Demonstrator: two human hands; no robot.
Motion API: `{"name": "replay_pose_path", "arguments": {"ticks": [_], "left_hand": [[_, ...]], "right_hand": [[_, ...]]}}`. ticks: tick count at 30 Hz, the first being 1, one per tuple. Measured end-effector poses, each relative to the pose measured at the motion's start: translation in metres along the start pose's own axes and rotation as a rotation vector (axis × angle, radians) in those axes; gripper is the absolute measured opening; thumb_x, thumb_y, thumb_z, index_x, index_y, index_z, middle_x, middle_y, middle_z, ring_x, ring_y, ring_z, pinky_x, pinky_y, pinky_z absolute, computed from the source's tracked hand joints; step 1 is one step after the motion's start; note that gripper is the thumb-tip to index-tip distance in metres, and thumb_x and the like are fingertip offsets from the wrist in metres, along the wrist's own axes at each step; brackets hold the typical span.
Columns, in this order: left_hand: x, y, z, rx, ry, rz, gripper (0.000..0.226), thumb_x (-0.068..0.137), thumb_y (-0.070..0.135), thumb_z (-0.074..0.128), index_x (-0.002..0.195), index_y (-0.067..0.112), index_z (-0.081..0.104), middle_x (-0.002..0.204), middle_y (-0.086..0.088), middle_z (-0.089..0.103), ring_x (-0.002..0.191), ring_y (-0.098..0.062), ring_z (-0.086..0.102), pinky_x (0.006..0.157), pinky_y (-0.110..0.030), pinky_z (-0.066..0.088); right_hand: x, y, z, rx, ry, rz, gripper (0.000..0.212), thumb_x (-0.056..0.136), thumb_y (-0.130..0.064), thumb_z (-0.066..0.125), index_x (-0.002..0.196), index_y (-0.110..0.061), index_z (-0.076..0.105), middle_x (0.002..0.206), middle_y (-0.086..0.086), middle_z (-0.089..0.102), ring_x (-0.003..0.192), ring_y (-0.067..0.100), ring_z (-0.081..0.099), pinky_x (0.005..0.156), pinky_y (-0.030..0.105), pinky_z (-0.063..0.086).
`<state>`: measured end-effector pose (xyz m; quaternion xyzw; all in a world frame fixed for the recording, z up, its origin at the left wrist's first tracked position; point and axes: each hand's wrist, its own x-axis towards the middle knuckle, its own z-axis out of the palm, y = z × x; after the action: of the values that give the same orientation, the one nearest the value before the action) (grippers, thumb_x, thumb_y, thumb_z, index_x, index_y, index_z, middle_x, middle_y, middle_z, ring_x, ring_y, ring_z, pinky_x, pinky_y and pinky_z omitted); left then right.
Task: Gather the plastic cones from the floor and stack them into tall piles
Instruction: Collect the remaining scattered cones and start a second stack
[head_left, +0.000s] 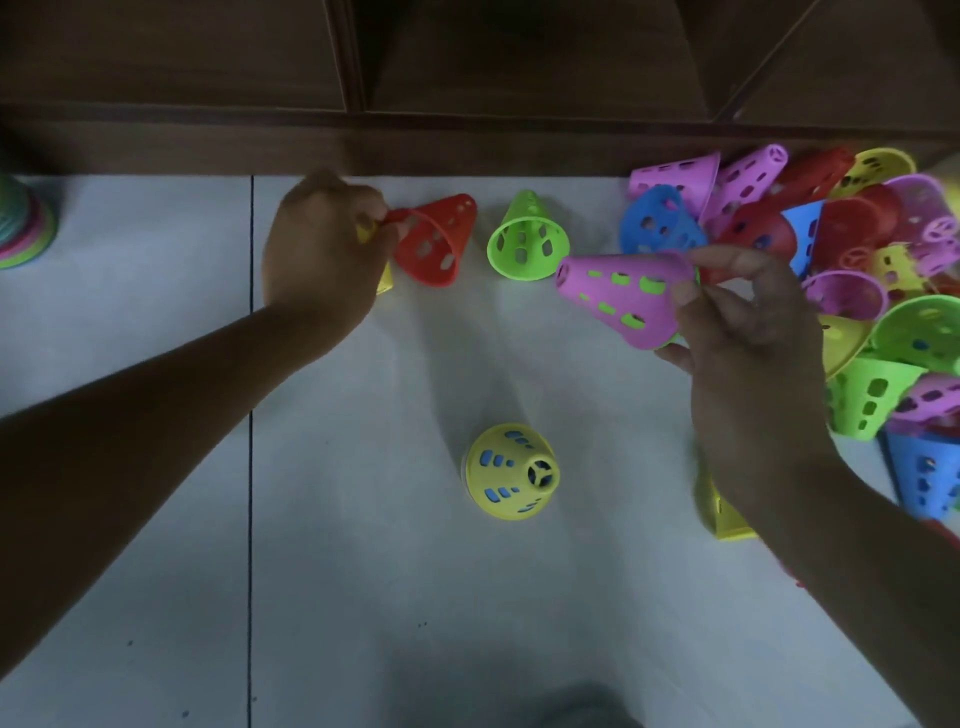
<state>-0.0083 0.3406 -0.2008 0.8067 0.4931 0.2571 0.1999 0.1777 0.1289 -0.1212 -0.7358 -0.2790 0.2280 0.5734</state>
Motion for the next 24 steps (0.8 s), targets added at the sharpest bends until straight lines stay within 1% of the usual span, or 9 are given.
{"name": "replay_pose_path", "arguments": {"ticks": [3, 6, 9, 11, 13, 15, 18, 22, 24], "left_hand": [[-0.022, 0.000, -0.015, -0.040, -0.005, -0.015, 0.028, 0.092, 0.035, 0.071, 0.104, 0.010, 0.075, 0.109, -0.010, 0.067, 0.092, -0.012, 0.054, 0.083, -0.023, 0.041], [-0.047, 0.002, -0.029, -0.080, -0.024, -0.010, 0.024, 0.091, 0.030, 0.072, 0.101, 0.009, 0.076, 0.105, -0.011, 0.068, 0.090, -0.018, 0.060, 0.082, -0.027, 0.045], [-0.072, 0.005, -0.038, -0.083, -0.046, -0.016, 0.020, 0.090, 0.025, 0.074, 0.099, 0.008, 0.076, 0.101, -0.012, 0.068, 0.088, -0.024, 0.064, 0.081, -0.031, 0.050], [-0.086, 0.008, -0.041, -0.113, -0.054, -0.044, 0.016, 0.089, 0.024, 0.074, 0.097, 0.010, 0.076, 0.100, -0.011, 0.068, 0.086, -0.023, 0.064, 0.079, -0.032, 0.050], [-0.097, 0.011, -0.044, -0.161, -0.056, -0.075, 0.013, 0.088, 0.024, 0.075, 0.095, 0.014, 0.077, 0.100, -0.008, 0.069, 0.087, -0.022, 0.065, 0.079, -0.034, 0.052], [-0.107, 0.013, -0.045, -0.197, -0.055, -0.103, 0.010, 0.088, 0.024, 0.075, 0.092, 0.016, 0.077, 0.099, -0.007, 0.069, 0.088, -0.022, 0.066, 0.079, -0.037, 0.053], [-0.120, 0.016, -0.045, -0.223, -0.063, -0.154, 0.008, 0.087, 0.024, 0.075, 0.091, 0.017, 0.076, 0.100, -0.006, 0.070, 0.089, -0.021, 0.066, 0.080, -0.033, 0.051], [-0.130, 0.022, -0.044, -0.257, -0.067, -0.217, 0.018, 0.084, 0.034, 0.069, 0.089, 0.017, 0.075, 0.100, -0.003, 0.070, 0.089, -0.018, 0.066, 0.080, -0.032, 0.051], [-0.132, 0.024, -0.044, -0.265, -0.072, -0.223, 0.017, 0.084, 0.033, 0.069, 0.089, 0.018, 0.075, 0.099, -0.002, 0.070, 0.089, -0.017, 0.066, 0.080, -0.032, 0.050]], "right_hand": [[-0.019, -0.006, -0.001, 0.060, -0.014, 0.080, 0.019, 0.101, -0.005, 0.053, 0.116, -0.016, 0.056, 0.082, -0.019, 0.074, 0.083, -0.002, 0.069, 0.077, 0.025, 0.058], [-0.038, -0.010, -0.001, 0.093, -0.062, 0.149, 0.020, 0.101, -0.005, 0.052, 0.113, -0.015, 0.065, 0.091, -0.012, 0.075, 0.091, 0.008, 0.071, 0.077, 0.030, 0.061], [-0.057, -0.013, 0.001, 0.137, -0.094, 0.246, 0.024, 0.101, -0.005, 0.050, 0.105, -0.017, 0.071, 0.091, -0.004, 0.076, 0.089, 0.014, 0.072, 0.075, 0.032, 0.060], [-0.068, -0.015, 0.001, 0.163, -0.115, 0.309, 0.025, 0.101, -0.007, 0.049, 0.103, -0.017, 0.072, 0.092, 0.000, 0.076, 0.091, 0.016, 0.073, 0.074, 0.032, 0.060], [-0.076, -0.016, 0.001, 0.193, -0.125, 0.370, 0.024, 0.100, -0.009, 0.050, 0.103, -0.017, 0.073, 0.093, 0.003, 0.076, 0.093, 0.018, 0.073, 0.073, 0.032, 0.060], [-0.080, -0.015, -0.001, 0.236, -0.117, 0.425, 0.022, 0.096, -0.014, 0.054, 0.096, -0.020, 0.076, 0.096, 0.004, 0.076, 0.095, 0.020, 0.073, 0.073, 0.032, 0.060], [-0.081, -0.016, -0.005, 0.281, -0.122, 0.458, 0.020, 0.086, -0.023, 0.058, 0.091, -0.022, 0.078, 0.099, 0.004, 0.076, 0.097, 0.022, 0.074, 0.072, 0.033, 0.060], [-0.081, -0.017, -0.010, 0.338, -0.158, 0.484, 0.020, 0.083, -0.020, 0.059, 0.088, -0.021, 0.078, 0.099, 0.006, 0.077, 0.095, 0.021, 0.074, 0.072, 0.034, 0.060], [-0.084, -0.015, -0.008, 0.340, -0.194, 0.524, 0.020, 0.082, -0.019, 0.059, 0.088, -0.019, 0.078, 0.098, 0.007, 0.076, 0.094, 0.019, 0.074, 0.073, 0.036, 0.061]]}}
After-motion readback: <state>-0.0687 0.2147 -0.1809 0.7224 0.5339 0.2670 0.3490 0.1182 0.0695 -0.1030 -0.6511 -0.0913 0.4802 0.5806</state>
